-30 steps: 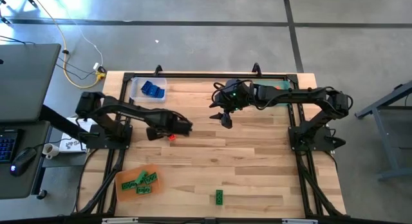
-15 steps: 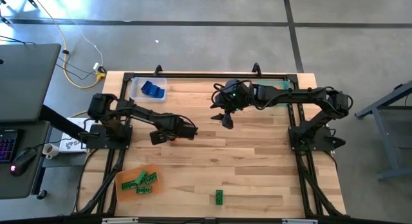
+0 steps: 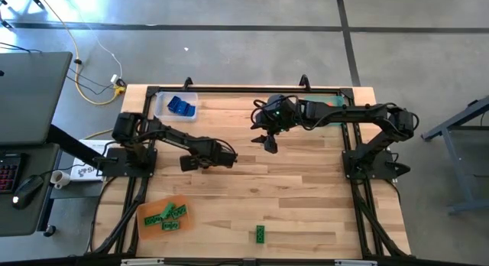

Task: Sort & place blocks by color
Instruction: Put the orange game piece into the light blue bin

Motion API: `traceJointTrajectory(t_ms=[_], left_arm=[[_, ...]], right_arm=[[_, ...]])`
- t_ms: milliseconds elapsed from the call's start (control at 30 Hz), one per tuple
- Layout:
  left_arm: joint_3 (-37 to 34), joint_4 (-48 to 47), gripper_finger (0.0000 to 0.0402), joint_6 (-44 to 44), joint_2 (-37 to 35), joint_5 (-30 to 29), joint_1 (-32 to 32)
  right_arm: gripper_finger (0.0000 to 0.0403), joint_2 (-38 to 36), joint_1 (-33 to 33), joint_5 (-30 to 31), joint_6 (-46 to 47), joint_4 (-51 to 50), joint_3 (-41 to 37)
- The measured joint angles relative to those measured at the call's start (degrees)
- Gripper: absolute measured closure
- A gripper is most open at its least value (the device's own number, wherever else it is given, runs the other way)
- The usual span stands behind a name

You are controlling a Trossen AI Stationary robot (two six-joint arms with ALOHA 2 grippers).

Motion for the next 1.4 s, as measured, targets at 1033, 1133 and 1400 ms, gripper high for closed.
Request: traceJointTrajectory(t_ms=[1033,1133,1400], left_arm=[[-0.3,5.7,0.0294,42.0,-7.7,-0.9,1.9],[-0.3,7.6,0.0294,48.3,-11.6,0.3,2.1],[-0.2,16.1,0.0294,67.0,-20.7,2.3,3.3]], right_arm=[[0.0167,0.0,0.0,0.6,0.4,0.1,0.0],[0.0167,0.0,0.0,0.3,3.1,0.6,0.0],[0.0167,0.0,0.0,-5.5,16.9,8.1,0.0]])
